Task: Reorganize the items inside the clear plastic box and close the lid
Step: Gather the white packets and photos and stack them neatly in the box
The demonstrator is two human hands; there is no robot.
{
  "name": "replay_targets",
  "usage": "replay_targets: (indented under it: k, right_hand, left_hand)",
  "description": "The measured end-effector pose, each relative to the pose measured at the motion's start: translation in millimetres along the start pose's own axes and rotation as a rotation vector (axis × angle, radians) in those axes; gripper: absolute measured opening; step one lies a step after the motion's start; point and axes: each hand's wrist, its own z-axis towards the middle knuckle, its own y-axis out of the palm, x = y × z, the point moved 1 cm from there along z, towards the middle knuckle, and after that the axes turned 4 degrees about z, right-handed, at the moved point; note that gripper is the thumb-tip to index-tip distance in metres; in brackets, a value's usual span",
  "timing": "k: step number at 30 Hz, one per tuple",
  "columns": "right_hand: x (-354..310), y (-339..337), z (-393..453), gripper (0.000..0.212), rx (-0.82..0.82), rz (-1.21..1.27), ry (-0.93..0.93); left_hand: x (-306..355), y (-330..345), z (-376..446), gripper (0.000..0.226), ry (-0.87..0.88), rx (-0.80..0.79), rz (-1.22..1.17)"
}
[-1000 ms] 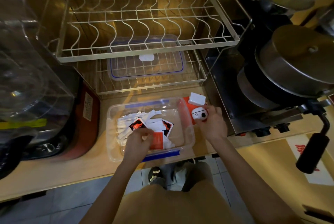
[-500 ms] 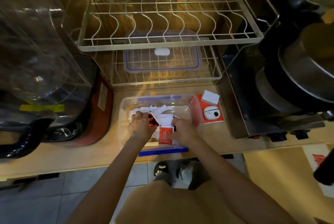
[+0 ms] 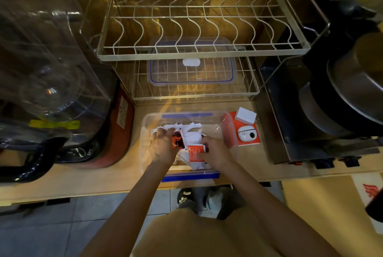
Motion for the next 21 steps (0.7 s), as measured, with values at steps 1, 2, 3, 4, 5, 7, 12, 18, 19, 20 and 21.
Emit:
replay_targets:
  k: [1, 2, 3, 4, 5, 7, 12, 18, 19, 20, 21]
  right_hand:
    - [-1.7, -2.0, -1.4, 0.019, -0.004, 0.07, 0.012]
    - [-3.4, -4.4, -2.2, 0.02, 0.007, 0.151, 0.028]
    - [-5.6, -7.3, -2.8, 0.021, 0.026, 0.242, 0.052]
    - [-7.6, -10.0, -2.9, 0.022, 0.044, 0.346, 0.078]
    - [-9.5, -12.3, -3.0, 0.022, 0.052, 0.453, 0.103]
    - [-13.3, -14.8, -2.6, 0.023, 0.042, 0.618, 0.143]
    - [-15.9, -9.2, -0.8, 0.018, 0.103, 0.72, 0.145]
    - [-21.1, -3.3, -5.3, 0.006, 0.365, 0.269, -0.05]
    - [-23.8, -0.9, -7.9, 0.008, 0.372, 0.204, -0.096]
    - [-26.3, 2.5, -9.7, 0.009, 0.371, 0.146, -0.141]
    - [-28.5, 6.1, -11.2, 0.011, 0.37, 0.088, -0.184]
  left_hand:
    - [-1.0, -0.4, 0.8, 0.053, 0.02, 0.003, -0.049]
    - [-2.3, -1.1, 1.3, 0.05, 0.04, 0.01, -0.119]
    - [-3.9, -2.2, 1.6, 0.047, 0.056, 0.021, -0.202]
    - [-5.8, -3.7, 1.6, 0.046, 0.056, 0.026, -0.291]
    - [-7.4, -5.3, 1.0, 0.045, 0.032, 0.017, -0.391]
    - [-7.2, -10.6, -2.3, 0.043, -0.096, -0.053, -0.641]
    - [-4.4, -17.6, -6.8, 0.019, -0.29, -0.201, -1.046]
    - [2.0, -15.0, -17.1, 0.011, -0.313, -0.246, -1.205]
    - [4.1, -14.3, -18.2, 0.011, -0.316, -0.251, -1.221]
    - [6.4, -13.8, -19.2, 0.012, -0.323, -0.254, -1.232]
    - [8.5, -13.5, -20.8, 0.013, -0.33, -0.259, -1.241]
